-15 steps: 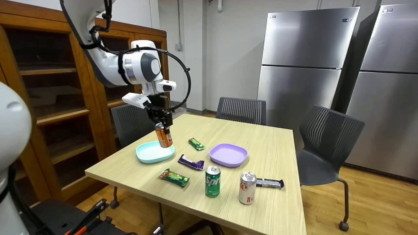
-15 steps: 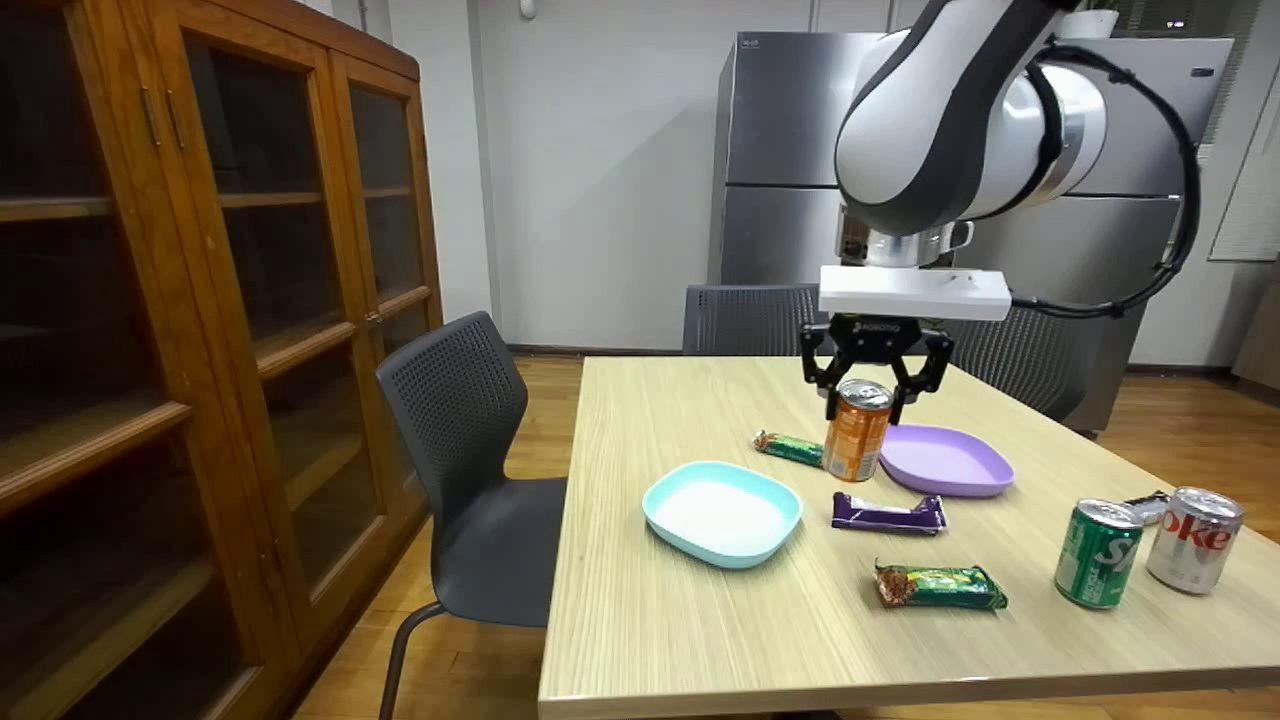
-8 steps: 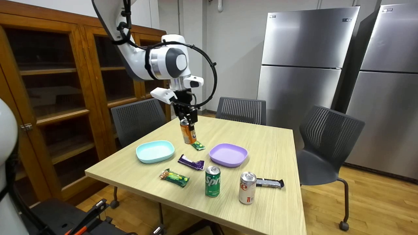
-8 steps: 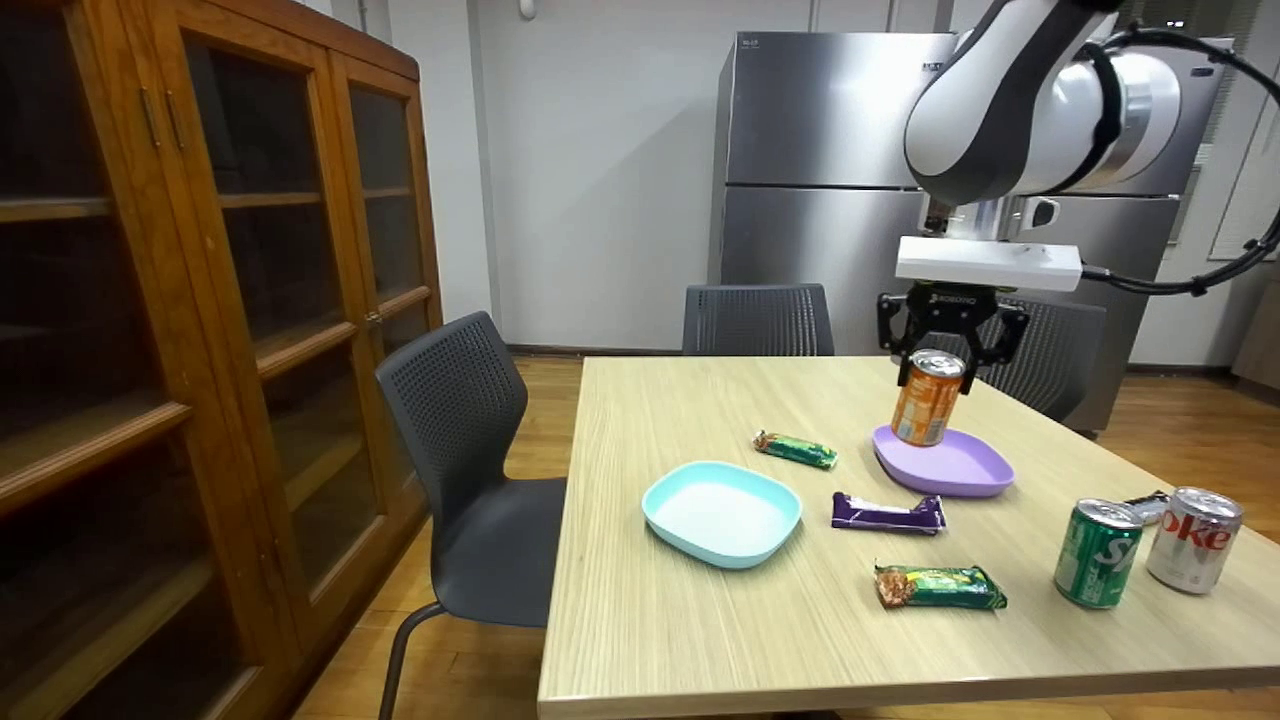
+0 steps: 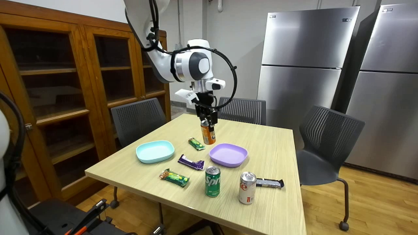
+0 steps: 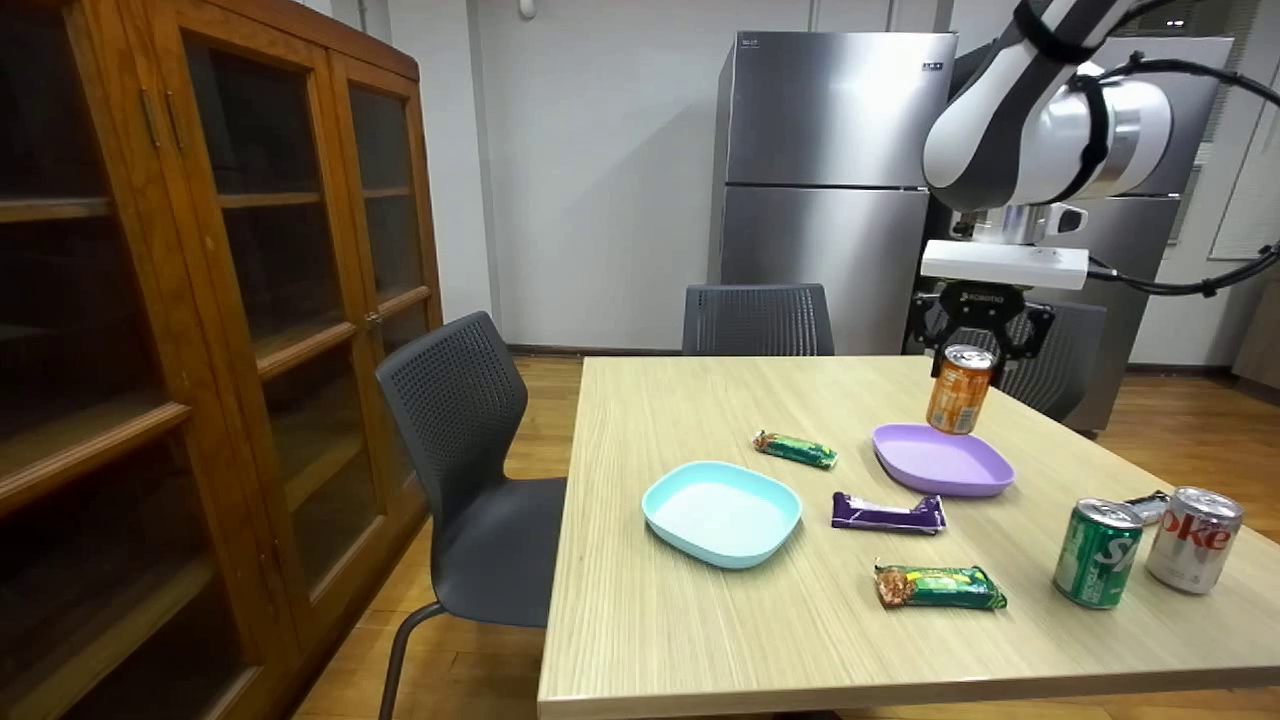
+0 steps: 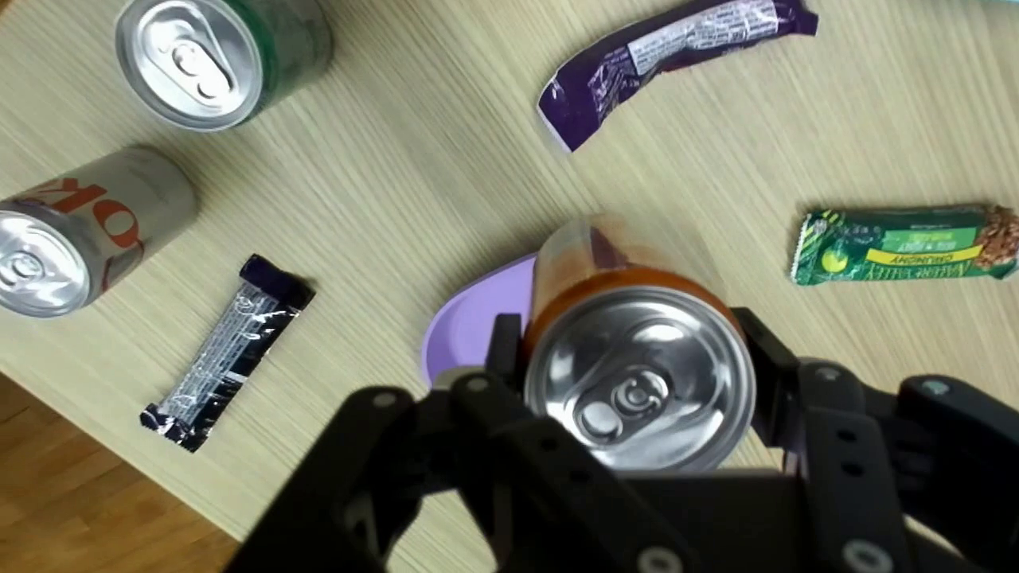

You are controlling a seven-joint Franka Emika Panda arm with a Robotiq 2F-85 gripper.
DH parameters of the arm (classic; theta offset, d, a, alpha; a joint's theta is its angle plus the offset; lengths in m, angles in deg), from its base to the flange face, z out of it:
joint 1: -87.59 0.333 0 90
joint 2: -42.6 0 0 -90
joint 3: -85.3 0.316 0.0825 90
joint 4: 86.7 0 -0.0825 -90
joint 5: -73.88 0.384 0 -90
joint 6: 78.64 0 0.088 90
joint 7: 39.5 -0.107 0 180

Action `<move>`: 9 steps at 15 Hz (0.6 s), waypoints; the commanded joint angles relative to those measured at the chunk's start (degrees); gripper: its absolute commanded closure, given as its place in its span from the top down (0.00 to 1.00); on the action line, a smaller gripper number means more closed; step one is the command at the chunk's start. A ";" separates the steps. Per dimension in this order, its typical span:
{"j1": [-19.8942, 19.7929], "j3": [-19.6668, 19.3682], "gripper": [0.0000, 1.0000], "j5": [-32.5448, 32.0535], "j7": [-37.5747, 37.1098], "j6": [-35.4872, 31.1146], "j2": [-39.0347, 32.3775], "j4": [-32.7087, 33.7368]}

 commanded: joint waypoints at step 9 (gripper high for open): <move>-2.07 -1.34 0.39 4.50 0.35 10.14 -17.29 24.19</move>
